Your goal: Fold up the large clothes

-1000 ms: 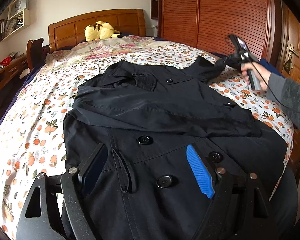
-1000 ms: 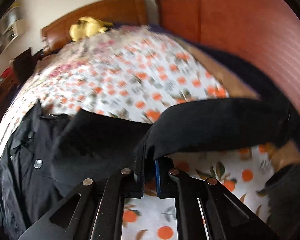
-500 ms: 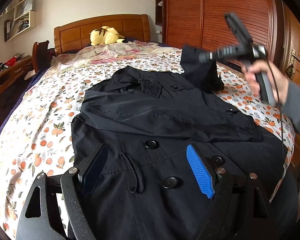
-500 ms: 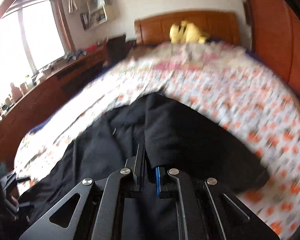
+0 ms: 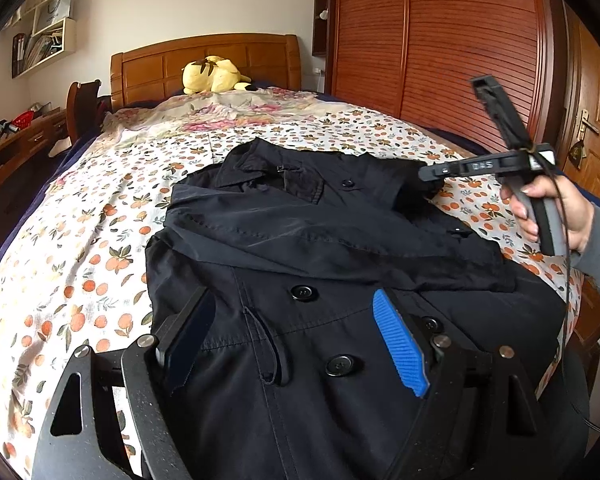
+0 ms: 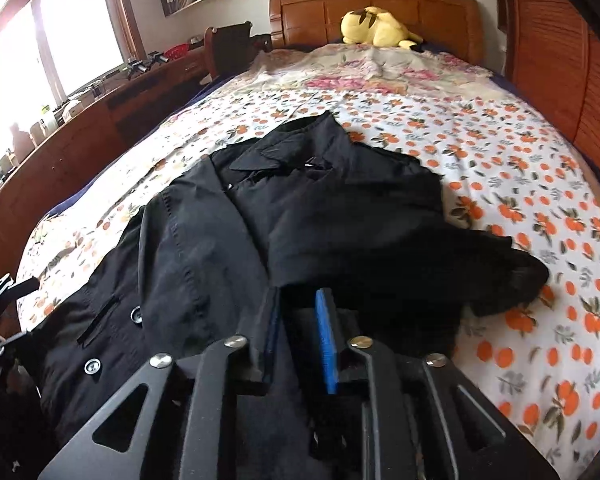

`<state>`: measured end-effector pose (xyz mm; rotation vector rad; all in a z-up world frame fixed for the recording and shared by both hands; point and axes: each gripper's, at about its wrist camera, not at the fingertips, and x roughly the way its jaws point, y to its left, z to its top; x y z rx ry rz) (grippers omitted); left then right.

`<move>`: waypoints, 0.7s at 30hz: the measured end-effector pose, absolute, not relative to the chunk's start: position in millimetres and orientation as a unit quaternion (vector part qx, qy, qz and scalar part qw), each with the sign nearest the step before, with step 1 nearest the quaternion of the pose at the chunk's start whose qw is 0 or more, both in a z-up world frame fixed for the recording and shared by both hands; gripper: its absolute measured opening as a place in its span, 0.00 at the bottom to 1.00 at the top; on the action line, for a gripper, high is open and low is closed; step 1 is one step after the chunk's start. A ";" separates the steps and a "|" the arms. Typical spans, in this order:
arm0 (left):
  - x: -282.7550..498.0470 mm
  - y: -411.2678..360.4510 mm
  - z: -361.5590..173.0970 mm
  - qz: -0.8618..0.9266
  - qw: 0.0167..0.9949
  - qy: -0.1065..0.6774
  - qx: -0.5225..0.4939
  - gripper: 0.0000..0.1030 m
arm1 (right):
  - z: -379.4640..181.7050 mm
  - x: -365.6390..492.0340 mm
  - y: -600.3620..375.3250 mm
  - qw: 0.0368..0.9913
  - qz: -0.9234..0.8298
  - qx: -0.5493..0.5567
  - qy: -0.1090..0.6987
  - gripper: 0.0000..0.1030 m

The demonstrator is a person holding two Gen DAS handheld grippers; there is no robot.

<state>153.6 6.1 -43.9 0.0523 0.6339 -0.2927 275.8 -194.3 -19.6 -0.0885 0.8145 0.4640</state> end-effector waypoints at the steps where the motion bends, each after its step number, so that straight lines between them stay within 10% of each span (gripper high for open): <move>1: 153.5 5.7 -44.0 -0.144 0.939 0.311 0.027 0.80 | -17.3 267.9 -196.9 0.895 0.220 -0.047 0.385 0.28; 6: 154.9 6.5 -44.9 -0.143 0.939 0.313 0.025 0.79 | -20.9 263.2 -231.0 0.906 0.176 -0.036 0.382 0.43; 21: 154.5 4.6 -46.2 -0.143 0.938 0.315 0.029 0.79 | -64.4 338.4 -304.6 0.920 -0.027 -0.015 0.391 0.48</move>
